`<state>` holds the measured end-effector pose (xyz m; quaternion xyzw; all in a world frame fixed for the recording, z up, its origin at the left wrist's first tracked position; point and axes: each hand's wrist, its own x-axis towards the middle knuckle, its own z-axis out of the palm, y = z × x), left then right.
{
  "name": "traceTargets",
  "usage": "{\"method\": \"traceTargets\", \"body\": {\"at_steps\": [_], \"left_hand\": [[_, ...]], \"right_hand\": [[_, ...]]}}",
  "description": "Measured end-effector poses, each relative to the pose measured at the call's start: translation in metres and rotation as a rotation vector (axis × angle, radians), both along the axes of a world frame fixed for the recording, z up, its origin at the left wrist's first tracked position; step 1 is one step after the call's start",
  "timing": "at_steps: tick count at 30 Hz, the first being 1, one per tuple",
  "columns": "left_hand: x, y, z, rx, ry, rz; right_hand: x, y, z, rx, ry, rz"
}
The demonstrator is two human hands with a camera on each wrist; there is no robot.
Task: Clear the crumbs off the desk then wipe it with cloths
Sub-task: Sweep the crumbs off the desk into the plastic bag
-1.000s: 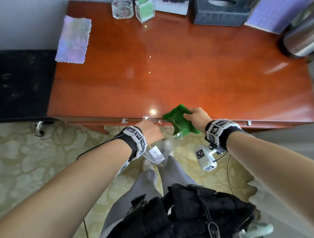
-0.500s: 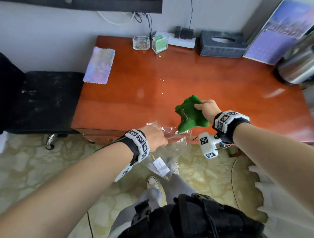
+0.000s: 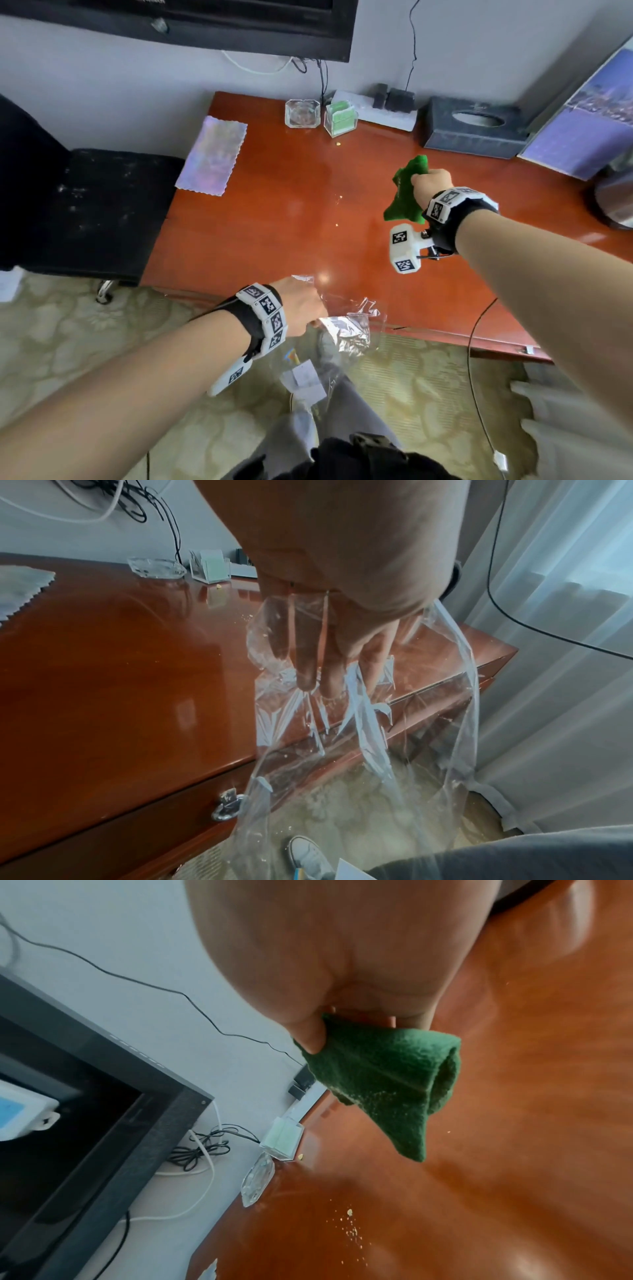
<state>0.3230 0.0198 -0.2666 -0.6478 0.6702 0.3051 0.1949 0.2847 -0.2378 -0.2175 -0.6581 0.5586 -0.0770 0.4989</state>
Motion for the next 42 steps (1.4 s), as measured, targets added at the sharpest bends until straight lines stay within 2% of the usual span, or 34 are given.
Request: {"method": "traceTargets", "body": {"at_steps": [7,11,14,17,20,28,42], "left_hand": [[0.025,-0.025,-0.028,0.066,0.142,0.034],[0.042,-0.039,-0.042,0.073,0.201,0.118],[0.056,-0.047,-0.053,0.096,0.233,0.175],[0.066,-0.055,-0.062,0.119,0.244,0.196],[0.074,-0.060,-0.068,0.153,0.242,0.204],[0.091,-0.060,-0.095,0.178,0.253,0.283],[0.090,-0.057,-0.104,0.160,0.257,0.291]], "right_hand": [[0.062,-0.068,-0.050,0.087,0.107,-0.025],[0.108,-0.107,-0.069,-0.155,0.227,0.006],[0.141,-0.120,-0.079,-0.293,0.243,0.073],[0.171,-0.122,-0.100,-0.319,0.266,0.177],[0.192,-0.119,-0.123,-0.246,0.258,0.237],[0.209,-0.107,-0.160,-0.241,0.263,0.286],[0.221,-0.097,-0.159,-0.312,0.252,0.469]]}}
